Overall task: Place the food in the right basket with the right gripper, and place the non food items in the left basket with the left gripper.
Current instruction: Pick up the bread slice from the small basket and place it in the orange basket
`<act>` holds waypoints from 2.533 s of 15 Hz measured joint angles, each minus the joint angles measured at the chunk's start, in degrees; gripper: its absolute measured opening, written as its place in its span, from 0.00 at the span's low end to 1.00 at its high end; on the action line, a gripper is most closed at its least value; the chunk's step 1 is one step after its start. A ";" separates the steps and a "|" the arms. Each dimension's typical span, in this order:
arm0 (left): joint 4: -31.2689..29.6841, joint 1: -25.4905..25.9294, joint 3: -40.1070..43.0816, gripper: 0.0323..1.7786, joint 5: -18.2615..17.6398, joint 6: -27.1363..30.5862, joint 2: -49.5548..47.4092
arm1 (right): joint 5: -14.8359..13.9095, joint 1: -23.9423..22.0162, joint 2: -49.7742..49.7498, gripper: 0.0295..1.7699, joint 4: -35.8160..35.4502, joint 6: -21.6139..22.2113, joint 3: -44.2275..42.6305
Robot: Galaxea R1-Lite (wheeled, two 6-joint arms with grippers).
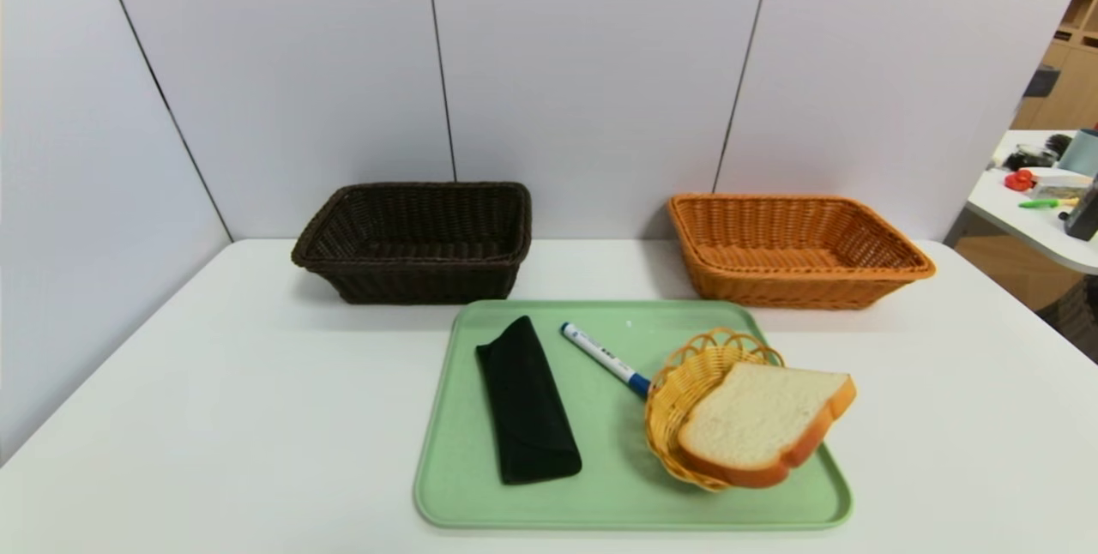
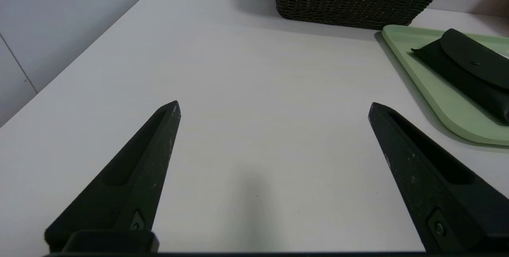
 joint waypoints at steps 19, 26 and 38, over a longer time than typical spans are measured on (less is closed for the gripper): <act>15.31 -0.02 -40.24 0.95 -4.13 3.34 24.21 | 9.34 -1.71 35.07 0.96 46.75 -1.96 -74.07; 17.90 -0.37 -53.88 0.95 -3.49 0.37 49.45 | 9.14 -1.24 57.91 0.96 53.83 -0.59 -84.32; 24.44 -27.05 -58.05 0.95 11.61 -16.14 70.58 | 12.08 15.48 74.83 0.96 62.07 45.30 -85.40</act>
